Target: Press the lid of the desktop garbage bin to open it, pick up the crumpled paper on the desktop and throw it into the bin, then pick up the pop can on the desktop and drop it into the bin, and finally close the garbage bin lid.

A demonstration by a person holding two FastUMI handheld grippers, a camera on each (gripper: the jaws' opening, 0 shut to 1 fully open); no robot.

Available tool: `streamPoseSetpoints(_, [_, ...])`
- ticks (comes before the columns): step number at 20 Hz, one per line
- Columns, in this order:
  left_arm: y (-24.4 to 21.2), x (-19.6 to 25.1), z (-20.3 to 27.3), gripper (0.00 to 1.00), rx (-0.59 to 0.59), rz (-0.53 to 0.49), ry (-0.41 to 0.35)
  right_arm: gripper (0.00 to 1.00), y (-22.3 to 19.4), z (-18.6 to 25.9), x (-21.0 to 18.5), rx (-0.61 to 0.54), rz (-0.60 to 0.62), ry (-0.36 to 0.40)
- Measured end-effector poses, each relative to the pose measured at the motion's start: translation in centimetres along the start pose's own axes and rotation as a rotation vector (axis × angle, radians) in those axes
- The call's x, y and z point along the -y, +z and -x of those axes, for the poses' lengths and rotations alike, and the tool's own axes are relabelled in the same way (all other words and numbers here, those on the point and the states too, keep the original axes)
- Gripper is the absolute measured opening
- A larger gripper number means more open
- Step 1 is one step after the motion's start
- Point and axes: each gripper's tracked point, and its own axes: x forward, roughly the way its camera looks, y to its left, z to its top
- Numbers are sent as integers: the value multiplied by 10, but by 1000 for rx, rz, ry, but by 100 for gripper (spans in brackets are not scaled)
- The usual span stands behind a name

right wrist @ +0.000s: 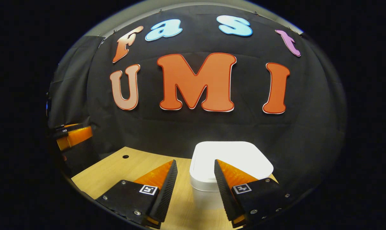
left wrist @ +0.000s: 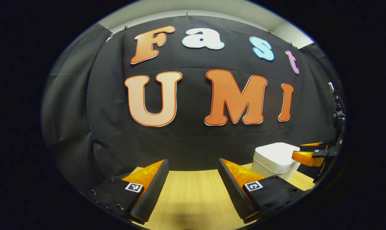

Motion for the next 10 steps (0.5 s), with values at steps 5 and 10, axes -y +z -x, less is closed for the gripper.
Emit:
streamPoseSetpoints(5, [-6,-4,6,99,21,5,-2,65,-17,1,-13,-21,8,22])
streamPoseSetpoints(10, [-19,-12,14,97,5,-13,23,71,-23,4,-20,-23,5,42])
